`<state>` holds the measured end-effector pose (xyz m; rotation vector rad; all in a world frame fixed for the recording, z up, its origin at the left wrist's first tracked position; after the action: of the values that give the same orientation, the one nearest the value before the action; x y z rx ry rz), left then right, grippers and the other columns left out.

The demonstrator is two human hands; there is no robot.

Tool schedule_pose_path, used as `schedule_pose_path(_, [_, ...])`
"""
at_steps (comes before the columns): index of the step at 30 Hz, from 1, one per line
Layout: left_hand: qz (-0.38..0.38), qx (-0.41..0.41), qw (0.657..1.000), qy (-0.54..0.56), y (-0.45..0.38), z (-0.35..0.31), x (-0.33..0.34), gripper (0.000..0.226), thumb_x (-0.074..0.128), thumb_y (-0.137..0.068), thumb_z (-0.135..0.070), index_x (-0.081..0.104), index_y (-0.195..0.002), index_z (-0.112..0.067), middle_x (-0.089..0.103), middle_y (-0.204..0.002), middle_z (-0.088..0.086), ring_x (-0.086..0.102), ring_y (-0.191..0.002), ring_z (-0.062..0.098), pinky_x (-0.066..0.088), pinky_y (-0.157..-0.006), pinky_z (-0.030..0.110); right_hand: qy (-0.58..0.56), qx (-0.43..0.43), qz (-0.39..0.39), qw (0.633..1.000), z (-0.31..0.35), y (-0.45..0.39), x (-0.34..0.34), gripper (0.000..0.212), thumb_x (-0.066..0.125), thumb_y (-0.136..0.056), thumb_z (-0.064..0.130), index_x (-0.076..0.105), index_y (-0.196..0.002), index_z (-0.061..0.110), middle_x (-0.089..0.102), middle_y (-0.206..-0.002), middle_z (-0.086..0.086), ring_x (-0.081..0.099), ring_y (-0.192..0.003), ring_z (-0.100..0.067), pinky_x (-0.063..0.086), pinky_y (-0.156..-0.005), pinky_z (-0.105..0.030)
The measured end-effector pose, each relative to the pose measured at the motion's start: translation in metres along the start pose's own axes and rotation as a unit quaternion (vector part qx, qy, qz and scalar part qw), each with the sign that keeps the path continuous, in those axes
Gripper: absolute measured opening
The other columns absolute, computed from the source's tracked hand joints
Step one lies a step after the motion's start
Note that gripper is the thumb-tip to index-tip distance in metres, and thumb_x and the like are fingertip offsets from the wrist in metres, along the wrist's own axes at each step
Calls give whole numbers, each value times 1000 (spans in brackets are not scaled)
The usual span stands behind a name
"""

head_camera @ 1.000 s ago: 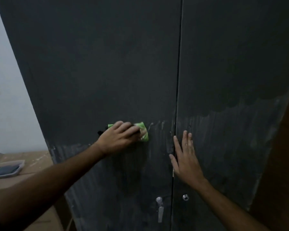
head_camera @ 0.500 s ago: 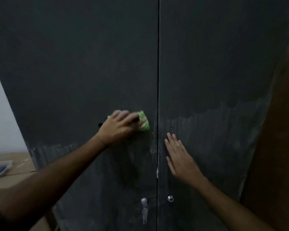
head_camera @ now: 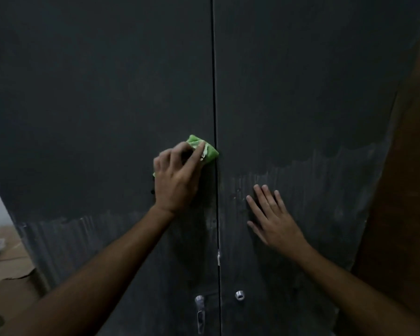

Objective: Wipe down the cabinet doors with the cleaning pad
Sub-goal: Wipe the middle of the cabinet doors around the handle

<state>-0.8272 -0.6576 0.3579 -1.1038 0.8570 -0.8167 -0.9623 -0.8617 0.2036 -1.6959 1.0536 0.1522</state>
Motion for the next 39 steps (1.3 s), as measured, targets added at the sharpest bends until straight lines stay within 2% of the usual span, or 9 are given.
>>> schedule_pose_path(6, [95, 394, 913, -49, 43, -55, 22, 57, 65, -93, -27, 57, -150, -26, 42, -138, 6, 46, -110, 26, 45, -85, 39, -7, -8, -9, 1000, -3, 0, 0, 76, 39, -106, 52, 11, -163, 9, 7, -170, -19, 10, -157, -36, 19, -125, -57])
schedule_pose_path(12, [-2, 15, 1000, 1, -30, -29, 19, 55, 65, -98, -31, 52, -151, -22, 42, -136, 9, 43, -111, 33, 35, -87, 45, -7, -1, -27, 1000, -6, 2, -12, 79, 50, -103, 49, 21, -160, 3, 10, -170, -19, 13, -157, -34, 25, -123, -55])
schedule_pose_path(18, [106, 452, 884, -53, 29, -85, 41, 55, 70, -90, -34, 64, -144, -25, 57, -139, 4, 45, -115, 27, 37, -90, 39, 2, -8, -34, 999, -34, 28, -22, 64, 53, -103, 40, 37, -153, 3, 21, -167, -19, 18, -156, -35, 28, -122, -54])
schedule_pose_path(22, [9, 118, 993, -22, -29, -62, 37, 49, 59, -100, -32, 53, -149, -24, 44, -135, 7, 44, -111, 31, 37, -87, 45, 10, -29, -31, 999, -64, 40, -16, 59, 56, -102, 36, 42, -150, 5, 29, -164, -19, 25, -154, -35, 34, -119, -54])
schedule_pose_path(24, [-21, -5, 1000, -1, -29, -71, 40, 49, 65, -99, -30, 60, -146, -21, 43, -135, 7, 44, -111, 31, 36, -88, 45, 3, -45, -36, 998, -72, 46, -14, 57, 58, -101, 35, 45, -149, 6, 34, -162, -18, 30, -152, -35, 36, -118, -54])
schedule_pose_path(29, [97, 399, 911, -39, 20, -149, 62, 45, 60, -96, -24, 66, -142, -25, 58, -133, 5, 54, -108, 27, 48, -84, 39, -21, -78, -62, 995, -103, 69, -21, 51, 54, -102, 33, 48, -147, 9, 40, -159, -16, 37, -148, -34, 34, -119, -51])
schedule_pose_path(31, [76, 334, 939, -41, -6, -138, 62, 45, 54, -99, -25, 58, -144, -25, 54, -134, 6, 51, -108, 29, 44, -85, 43, -19, -92, -59, 994, -117, 79, -20, 50, 55, -102, 32, 49, -146, 9, 41, -157, -16, 39, -147, -33, 35, -118, -51])
schedule_pose_path(35, [-2, -30, 999, -22, -36, -124, 59, 44, 57, -103, -34, 61, -145, -20, 43, -136, 8, 44, -112, 34, 39, -88, 49, -15, -142, -31, 989, -132, 97, -16, 50, 55, -98, 32, 55, -142, 9, 47, -154, -15, 43, -144, -32, 35, -116, -49])
schedule_pose_path(39, [117, 351, 928, -49, 9, -200, 91, 43, 63, -93, -25, 72, -135, -24, 55, -139, 7, 53, -110, 29, 52, -83, 40, -25, -200, 5, 979, -134, 111, -14, 51, 53, -97, 33, 54, -143, 12, 44, -157, -14, 42, -146, -33, 29, -119, -49])
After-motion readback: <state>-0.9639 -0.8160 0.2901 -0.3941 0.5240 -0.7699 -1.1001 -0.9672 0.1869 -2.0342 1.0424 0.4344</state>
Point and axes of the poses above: each hand's wrist, its own y-axis away from the middle knuckle, its own x-axis out of the palm, z = x × y, the point moved 8 cm from there along -y, towards the middle knuckle
